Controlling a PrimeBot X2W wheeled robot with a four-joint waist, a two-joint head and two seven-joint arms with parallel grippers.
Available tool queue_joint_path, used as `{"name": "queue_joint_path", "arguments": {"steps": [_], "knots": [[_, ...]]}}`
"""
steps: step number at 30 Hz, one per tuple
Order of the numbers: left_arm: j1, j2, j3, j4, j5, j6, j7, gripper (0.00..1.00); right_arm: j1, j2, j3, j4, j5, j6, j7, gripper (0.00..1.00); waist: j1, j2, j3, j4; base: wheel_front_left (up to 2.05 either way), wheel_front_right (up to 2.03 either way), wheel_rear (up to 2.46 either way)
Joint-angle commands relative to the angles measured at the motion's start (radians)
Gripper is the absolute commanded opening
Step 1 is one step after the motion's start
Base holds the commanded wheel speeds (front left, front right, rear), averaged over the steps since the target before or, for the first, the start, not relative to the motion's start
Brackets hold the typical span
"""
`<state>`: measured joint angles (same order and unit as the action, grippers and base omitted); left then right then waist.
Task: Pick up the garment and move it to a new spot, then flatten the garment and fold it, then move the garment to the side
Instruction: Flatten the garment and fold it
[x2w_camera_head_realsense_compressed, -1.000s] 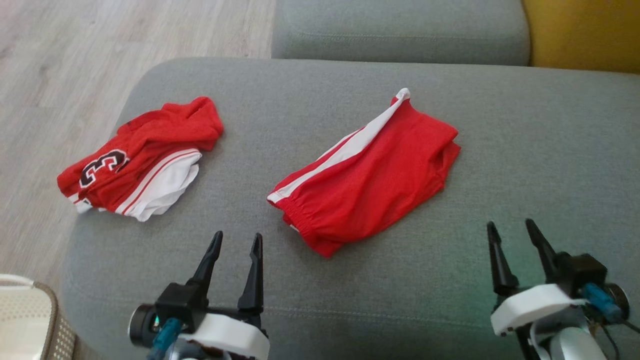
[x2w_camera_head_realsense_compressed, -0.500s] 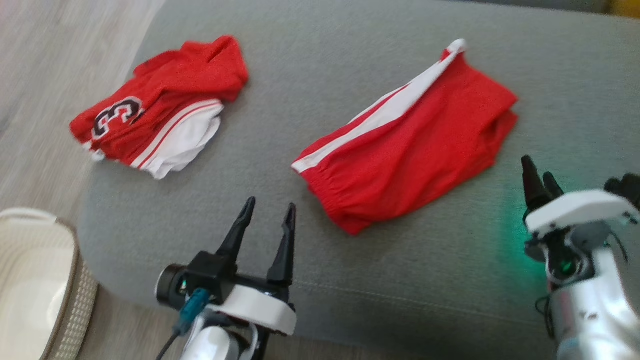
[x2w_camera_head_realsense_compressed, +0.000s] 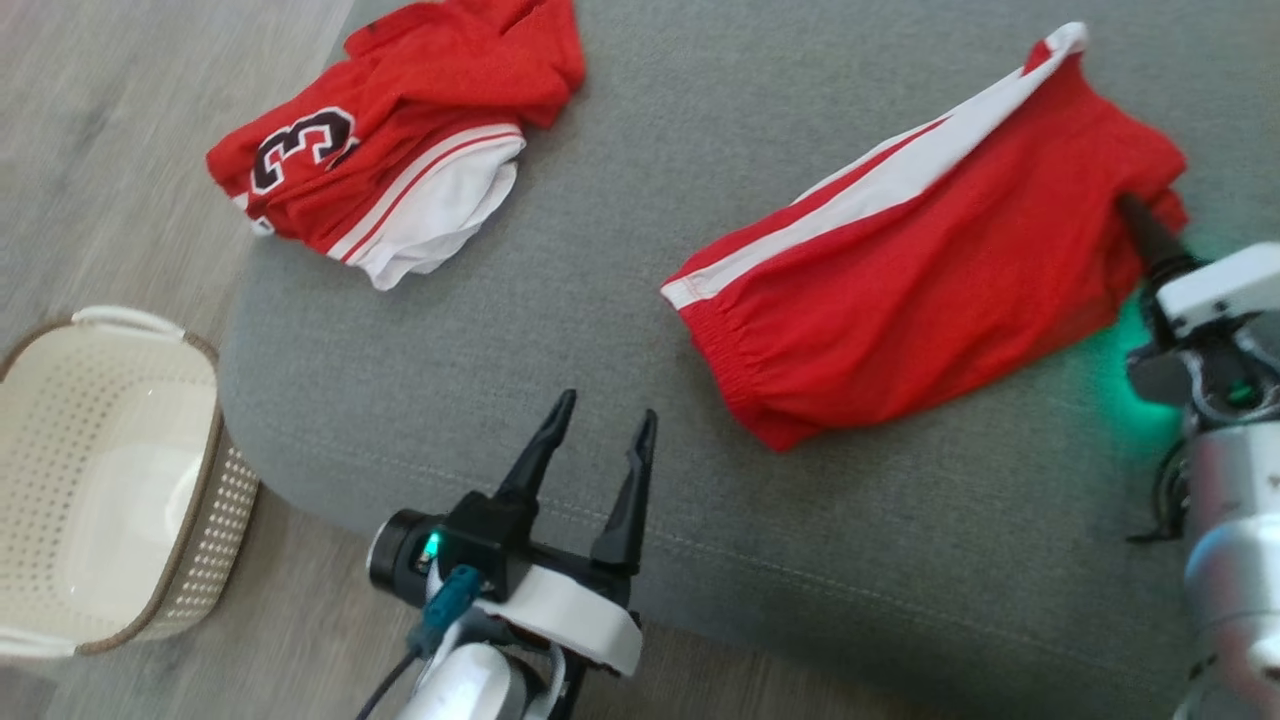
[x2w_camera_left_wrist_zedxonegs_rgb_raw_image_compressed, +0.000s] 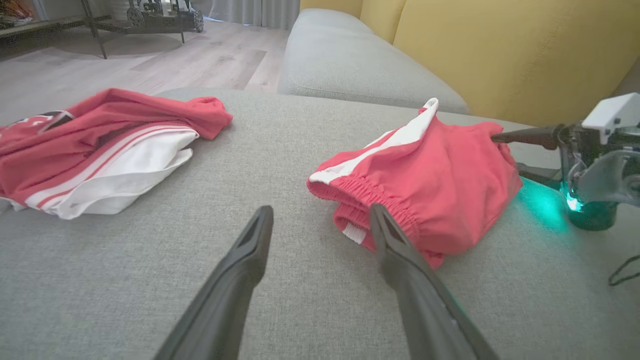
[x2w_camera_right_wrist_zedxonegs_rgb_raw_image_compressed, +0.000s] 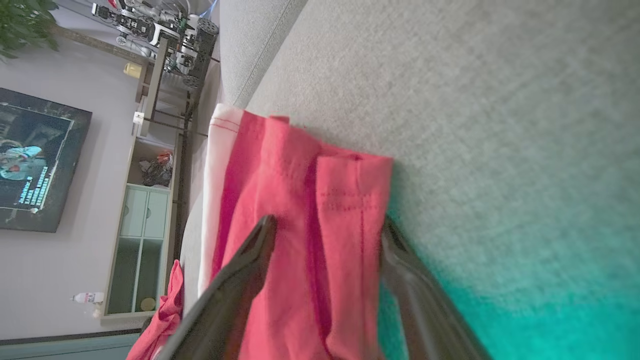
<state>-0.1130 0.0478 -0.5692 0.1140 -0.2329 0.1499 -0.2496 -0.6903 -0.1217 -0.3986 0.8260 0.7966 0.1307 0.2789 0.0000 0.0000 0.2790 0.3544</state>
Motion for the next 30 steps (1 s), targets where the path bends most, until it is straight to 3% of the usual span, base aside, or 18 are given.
{"name": "queue_joint_path", "arguments": {"steps": [1, 16, 26, 27, 30], "knots": [[-0.033, 0.002, 0.018, -0.026, -0.007, 0.004, -0.012, 1.00, -0.019, 0.008, 0.013, 0.005, 0.015, 0.000, 0.017, 1.00, 0.0000, 0.0000, 0.017, 0.016, 0.00, 0.00, 0.00], [-0.061, 0.002, -0.020, -0.025, -0.007, 0.024, -0.012, 1.00, -0.083, 0.007, 0.056, 0.083, 0.034, 0.000, 0.086, 1.00, 0.0000, 0.0000, 0.035, 0.044, 0.00, 0.00, 0.00], [-0.068, 0.002, -0.026, -0.023, -0.016, 0.028, -0.012, 1.00, -0.111, 0.003, 0.093, 0.131, 0.026, 0.000, 0.069, 1.00, 0.0000, 0.0000, 0.038, 0.049, 0.00, 0.00, 0.00], [-0.069, 0.002, -0.025, -0.023, -0.018, 0.029, -0.012, 1.00, -0.118, -0.005, 0.096, 0.154, 0.013, 0.000, 0.049, 0.00, 0.0000, 0.0000, 0.037, 0.049, 0.00, 0.00, 0.00], [-0.066, 0.002, -0.021, -0.019, -0.019, 0.031, -0.012, 1.00, -0.126, -0.008, 0.099, 0.179, -0.005, 0.000, -0.002, 0.00, 0.0000, 0.0000, 0.027, 0.046, 0.00, 0.00, 0.00]]}}
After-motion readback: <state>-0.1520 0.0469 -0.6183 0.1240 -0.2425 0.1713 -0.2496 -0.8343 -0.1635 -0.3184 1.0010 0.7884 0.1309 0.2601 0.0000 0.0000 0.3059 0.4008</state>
